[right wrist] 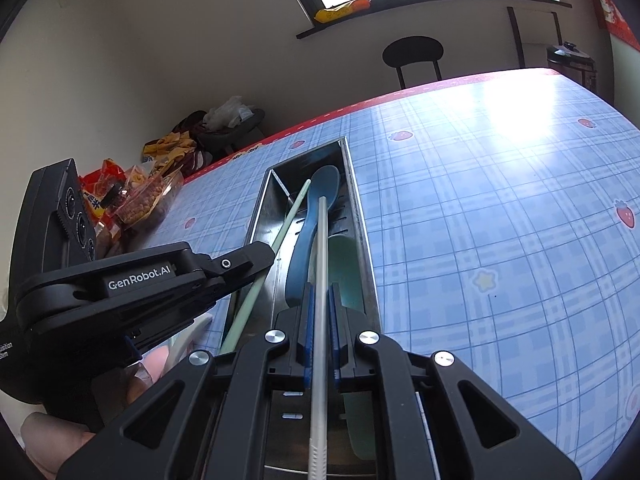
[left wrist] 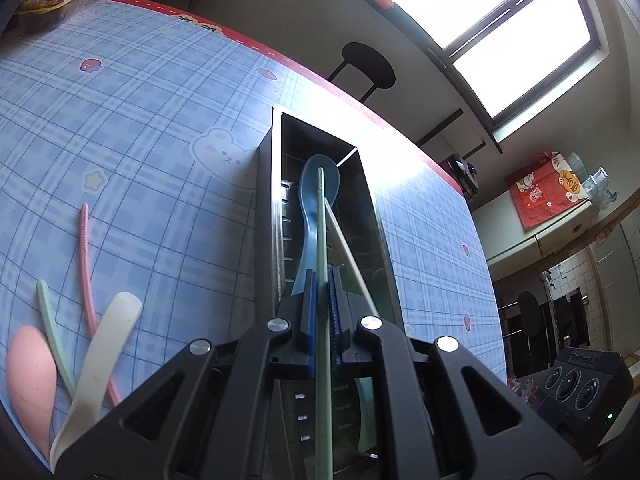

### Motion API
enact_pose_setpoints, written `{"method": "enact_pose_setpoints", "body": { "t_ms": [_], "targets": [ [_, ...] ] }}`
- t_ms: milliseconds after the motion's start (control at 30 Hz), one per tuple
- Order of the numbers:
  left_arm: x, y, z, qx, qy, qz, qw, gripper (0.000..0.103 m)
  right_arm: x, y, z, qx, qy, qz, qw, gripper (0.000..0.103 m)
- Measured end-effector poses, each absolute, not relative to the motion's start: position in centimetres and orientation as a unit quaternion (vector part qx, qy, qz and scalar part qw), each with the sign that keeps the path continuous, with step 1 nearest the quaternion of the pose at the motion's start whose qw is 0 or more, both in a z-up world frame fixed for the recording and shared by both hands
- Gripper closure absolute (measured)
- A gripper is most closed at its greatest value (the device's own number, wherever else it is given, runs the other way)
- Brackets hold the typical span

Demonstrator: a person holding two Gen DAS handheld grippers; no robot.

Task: Organize utensils
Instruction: 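Lower the chopsticks into the tray, open both tools and withdraw, then move both open tools back over the remaining utensil pile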

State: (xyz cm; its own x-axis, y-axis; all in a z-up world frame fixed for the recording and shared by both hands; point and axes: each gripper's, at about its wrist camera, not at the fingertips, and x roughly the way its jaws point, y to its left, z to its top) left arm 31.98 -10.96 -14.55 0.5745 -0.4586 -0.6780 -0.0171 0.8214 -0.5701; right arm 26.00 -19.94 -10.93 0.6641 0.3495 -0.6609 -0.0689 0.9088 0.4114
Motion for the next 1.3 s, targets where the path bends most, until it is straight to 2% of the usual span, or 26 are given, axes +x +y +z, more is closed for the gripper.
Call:
{"method": "enact_pose_setpoints", "body": {
  "t_ms": [167,367,500,600,700,833,1067,1167,1300],
  "targets": [
    [31.7,-11.0,-13.9,-0.258,0.437,-0.138,0.851,0.093,25.9,-20.2,-10.7,0.185,0.387,0.118,0.895,0.091],
    [31.7,-11.2,-13.1,-0.244,0.432,-0.139,0.857,0.094,25.3,-21.2,-10.0,0.197,0.370,0.106,0.902,0.079],
    [31.6,-10.9,-12.5,-0.234,0.425,-0.139,0.863,0.094,25.0,-21.5,-9.6,0.194,0.364,0.095,0.906,0.064],
    [30.8,-10.5,-11.4,-0.210,0.409,-0.140,0.877,0.094,24.5,-21.5,-9.0,0.189,0.356,0.098,0.910,0.058],
    [29.2,-9.8,-10.1,-0.178,0.387,-0.138,0.894,0.091,23.9,-21.2,-8.3,0.172,0.341,0.105,0.918,0.053],
    [26.2,-8.4,-8.9,-0.111,0.351,-0.118,0.922,0.082,23.0,-20.0,-7.3,0.125,0.317,0.109,0.934,0.046],
    [20.3,-4.1,-8.4,-0.047,0.321,-0.064,0.944,0.075,21.1,-17.0,-5.9,0.065,0.285,0.150,0.944,0.045],
    [17.8,-1.8,-8.5,-0.047,0.318,-0.044,0.946,0.067,20.5,-15.7,-5.7,0.047,0.281,0.170,0.943,0.045],
    [15.2,0.7,-8.9,-0.053,0.325,-0.029,0.944,0.065,19.9,-14.1,-5.5,0.034,0.282,0.201,0.937,0.043]
  ]
}}
